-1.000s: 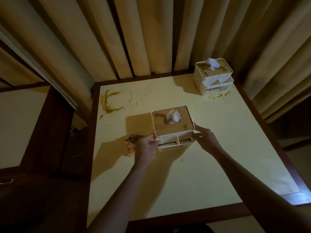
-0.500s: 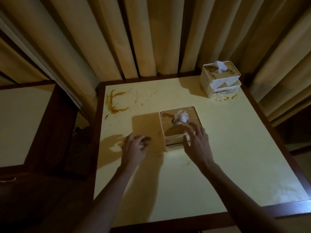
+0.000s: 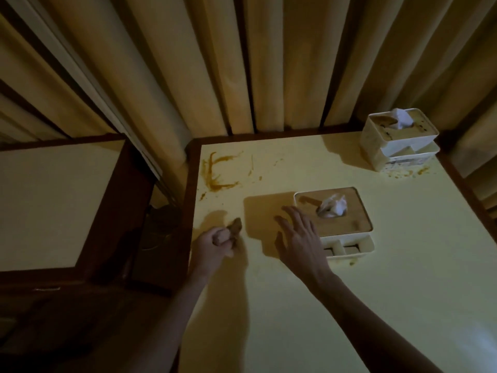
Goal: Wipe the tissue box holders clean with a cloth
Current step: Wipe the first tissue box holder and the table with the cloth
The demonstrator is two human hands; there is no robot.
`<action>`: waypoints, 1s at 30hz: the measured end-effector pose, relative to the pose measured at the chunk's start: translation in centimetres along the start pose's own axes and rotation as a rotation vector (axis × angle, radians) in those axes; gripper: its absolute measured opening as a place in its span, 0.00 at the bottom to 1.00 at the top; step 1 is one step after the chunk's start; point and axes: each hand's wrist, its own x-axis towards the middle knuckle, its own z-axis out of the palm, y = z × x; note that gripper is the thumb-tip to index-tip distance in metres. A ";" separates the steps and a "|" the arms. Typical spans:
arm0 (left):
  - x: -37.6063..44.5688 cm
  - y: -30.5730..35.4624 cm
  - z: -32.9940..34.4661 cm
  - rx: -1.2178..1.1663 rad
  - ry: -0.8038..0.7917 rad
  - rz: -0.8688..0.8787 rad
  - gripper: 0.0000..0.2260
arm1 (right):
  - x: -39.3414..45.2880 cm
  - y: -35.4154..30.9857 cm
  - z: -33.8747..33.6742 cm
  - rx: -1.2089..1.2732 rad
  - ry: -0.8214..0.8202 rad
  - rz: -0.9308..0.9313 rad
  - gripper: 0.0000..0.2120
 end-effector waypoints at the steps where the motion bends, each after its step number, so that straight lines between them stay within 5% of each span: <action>1: 0.7 0.0 -1.3 -0.034 0.019 -0.012 0.14 | 0.9 -1.1 0.6 0.009 -0.044 -0.002 0.21; 13: 11.3 -2.7 -8.3 -0.108 0.097 0.091 0.18 | 3.9 -10.8 11.1 0.059 -0.513 0.211 0.32; 23: 17.3 -4.7 -6.3 0.162 -0.053 0.404 0.17 | 1.9 -11.6 14.7 -0.027 -0.316 0.169 0.32; 30: 17.6 -8.1 -5.5 0.575 -0.084 0.859 0.18 | 1.7 -10.8 15.4 0.011 -0.288 0.203 0.32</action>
